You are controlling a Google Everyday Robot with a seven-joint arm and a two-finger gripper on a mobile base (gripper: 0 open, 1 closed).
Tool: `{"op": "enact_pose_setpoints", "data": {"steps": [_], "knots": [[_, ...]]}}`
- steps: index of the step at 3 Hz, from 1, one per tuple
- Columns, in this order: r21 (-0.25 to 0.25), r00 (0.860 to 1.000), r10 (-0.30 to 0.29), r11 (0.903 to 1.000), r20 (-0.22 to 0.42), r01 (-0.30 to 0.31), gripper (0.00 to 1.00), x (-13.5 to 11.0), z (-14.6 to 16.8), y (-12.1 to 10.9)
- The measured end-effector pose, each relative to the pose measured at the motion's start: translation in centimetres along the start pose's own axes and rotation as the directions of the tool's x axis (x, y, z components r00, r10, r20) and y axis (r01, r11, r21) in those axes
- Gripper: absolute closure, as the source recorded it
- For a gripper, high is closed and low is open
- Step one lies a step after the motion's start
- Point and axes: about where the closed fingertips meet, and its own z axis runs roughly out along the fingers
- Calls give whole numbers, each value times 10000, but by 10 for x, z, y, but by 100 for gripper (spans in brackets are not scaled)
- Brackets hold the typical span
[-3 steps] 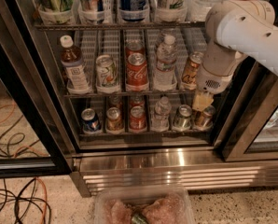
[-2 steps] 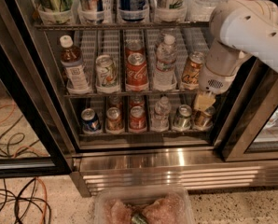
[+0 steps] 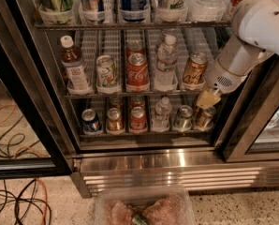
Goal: Pick orange can from middle shelf of fridge
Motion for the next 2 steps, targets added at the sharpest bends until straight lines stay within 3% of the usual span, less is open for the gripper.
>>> {"op": "enact_pose_setpoints", "data": {"steps": [1,2], "knots": [[-435,9744,1224,9923,1885,-1162,21,4,0,-1],[-812,9494,1889,9814,2509,-1738,0,14,-10,6]]}}
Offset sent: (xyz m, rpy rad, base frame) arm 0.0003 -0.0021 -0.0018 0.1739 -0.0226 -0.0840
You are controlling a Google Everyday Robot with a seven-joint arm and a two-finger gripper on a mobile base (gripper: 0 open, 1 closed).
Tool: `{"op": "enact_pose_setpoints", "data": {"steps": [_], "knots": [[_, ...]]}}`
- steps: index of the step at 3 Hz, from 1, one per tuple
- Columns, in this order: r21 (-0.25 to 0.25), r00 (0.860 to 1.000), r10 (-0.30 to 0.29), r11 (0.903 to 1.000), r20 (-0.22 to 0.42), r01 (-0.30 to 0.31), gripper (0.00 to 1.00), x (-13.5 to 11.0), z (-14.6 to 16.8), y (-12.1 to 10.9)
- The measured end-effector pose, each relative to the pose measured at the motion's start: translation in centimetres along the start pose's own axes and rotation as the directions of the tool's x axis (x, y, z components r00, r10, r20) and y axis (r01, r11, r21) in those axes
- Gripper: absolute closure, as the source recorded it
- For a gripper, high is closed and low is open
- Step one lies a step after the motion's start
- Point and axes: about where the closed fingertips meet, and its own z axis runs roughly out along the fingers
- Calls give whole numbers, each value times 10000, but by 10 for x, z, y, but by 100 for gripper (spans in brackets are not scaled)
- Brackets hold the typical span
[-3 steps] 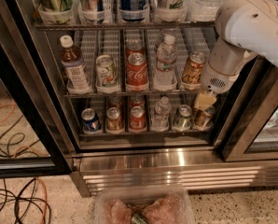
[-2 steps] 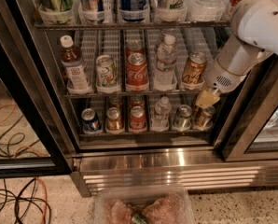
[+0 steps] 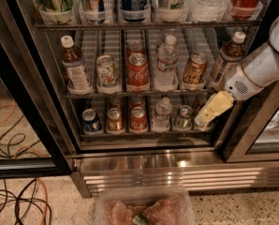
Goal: Pick orange can from middle shelf of fridge
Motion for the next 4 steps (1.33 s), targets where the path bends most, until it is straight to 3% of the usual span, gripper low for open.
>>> {"op": "enact_pose_setpoints", "data": {"steps": [2,3,4], "knots": [[-30,9998,118,9999,168,-117,0,-3,14,5],[312,10000,-32,9995,-78,35,0,-21,32,20],[311,10000,-32,9995,-79,35,19,-21,32,20]]}}
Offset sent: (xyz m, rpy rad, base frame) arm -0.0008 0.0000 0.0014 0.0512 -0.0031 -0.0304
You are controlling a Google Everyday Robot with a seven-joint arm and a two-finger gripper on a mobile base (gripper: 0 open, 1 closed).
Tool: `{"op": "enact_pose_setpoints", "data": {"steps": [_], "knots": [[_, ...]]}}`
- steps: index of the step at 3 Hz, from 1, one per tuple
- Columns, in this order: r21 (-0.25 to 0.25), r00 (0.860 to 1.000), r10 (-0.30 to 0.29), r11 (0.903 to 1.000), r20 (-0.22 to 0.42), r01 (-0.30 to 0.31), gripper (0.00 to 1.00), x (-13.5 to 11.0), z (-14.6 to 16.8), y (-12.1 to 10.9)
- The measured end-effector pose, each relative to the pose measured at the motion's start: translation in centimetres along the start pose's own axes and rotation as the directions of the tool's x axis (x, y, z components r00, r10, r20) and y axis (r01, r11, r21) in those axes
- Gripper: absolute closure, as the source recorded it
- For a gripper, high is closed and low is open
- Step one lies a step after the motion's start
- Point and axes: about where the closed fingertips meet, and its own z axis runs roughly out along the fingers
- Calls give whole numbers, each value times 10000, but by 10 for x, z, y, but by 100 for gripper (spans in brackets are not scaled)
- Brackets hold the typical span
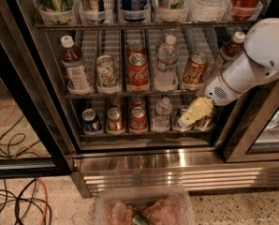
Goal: Pick orange can from middle shelf of fridge
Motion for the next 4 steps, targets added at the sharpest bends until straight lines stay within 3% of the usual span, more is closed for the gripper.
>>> {"op": "enact_pose_setpoints", "data": {"steps": [1,2,3,4], "knots": [[1,10000,0,10000,0,0,16,0,0,0],[86,10000,67,9999,-23,-67,0,0,2,1],[209,9992,372,9991,130,-374,0,1,3,0],[222,9891,1148,9928,923,-1173,0,1,2,-3]]}}
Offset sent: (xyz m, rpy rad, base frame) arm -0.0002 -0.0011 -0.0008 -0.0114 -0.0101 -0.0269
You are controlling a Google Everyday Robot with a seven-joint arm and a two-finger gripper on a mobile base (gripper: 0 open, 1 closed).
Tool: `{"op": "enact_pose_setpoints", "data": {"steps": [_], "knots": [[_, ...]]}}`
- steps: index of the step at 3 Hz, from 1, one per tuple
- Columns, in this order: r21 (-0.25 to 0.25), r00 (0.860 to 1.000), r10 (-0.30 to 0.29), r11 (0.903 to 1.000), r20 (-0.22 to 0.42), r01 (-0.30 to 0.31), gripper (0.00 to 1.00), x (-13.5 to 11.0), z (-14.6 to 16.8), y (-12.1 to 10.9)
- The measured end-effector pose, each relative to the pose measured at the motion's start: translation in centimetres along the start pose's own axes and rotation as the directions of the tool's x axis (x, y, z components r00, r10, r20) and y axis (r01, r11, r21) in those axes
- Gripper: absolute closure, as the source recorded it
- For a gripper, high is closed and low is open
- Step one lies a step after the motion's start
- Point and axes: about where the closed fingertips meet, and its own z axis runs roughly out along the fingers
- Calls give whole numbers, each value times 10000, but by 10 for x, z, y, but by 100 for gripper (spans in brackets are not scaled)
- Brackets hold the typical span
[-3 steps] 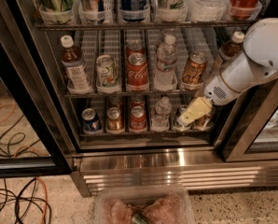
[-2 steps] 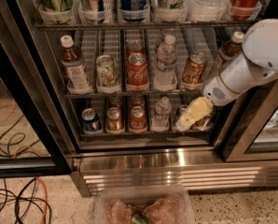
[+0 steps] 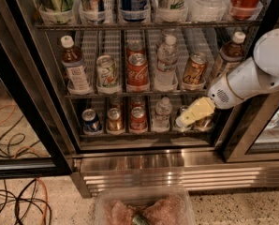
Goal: Pick orange can from middle shelf of fridge
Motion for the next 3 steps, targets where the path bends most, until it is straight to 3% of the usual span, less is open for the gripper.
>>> {"op": "enact_pose_setpoints", "data": {"steps": [1,2,3], "knots": [[-299,9901,899,9957,1076,-872,0,-3,-3,-5],[-943,9639,1705,9836,2046,-1540,0,-7,-3,-7],[-909,9633,1694,9840,2080,-1534,0,-7,-3,-7]]}}
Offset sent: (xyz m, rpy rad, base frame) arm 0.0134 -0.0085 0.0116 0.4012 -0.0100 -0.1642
